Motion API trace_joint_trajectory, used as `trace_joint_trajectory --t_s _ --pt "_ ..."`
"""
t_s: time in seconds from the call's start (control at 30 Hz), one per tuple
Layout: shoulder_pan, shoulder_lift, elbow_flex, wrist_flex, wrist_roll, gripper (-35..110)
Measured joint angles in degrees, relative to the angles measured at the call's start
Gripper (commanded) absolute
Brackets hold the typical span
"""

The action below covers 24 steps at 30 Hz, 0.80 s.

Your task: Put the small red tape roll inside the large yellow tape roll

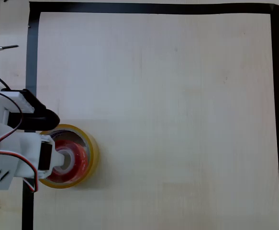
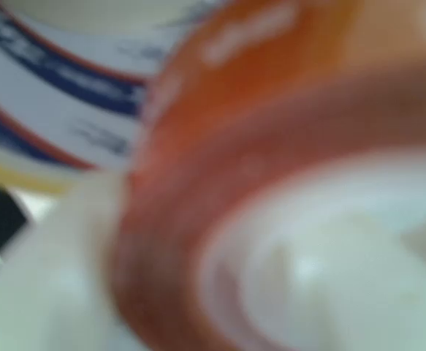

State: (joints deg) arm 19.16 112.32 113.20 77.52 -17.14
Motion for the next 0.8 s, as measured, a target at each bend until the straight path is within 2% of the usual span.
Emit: trace_joint_trajectory --t_s 0.27,0.8 --pt "-1.2 0.0 4.8 -3.0 0.0 0" --pt "-2.5 -0.6 5.5 -0.8 0.0 0"
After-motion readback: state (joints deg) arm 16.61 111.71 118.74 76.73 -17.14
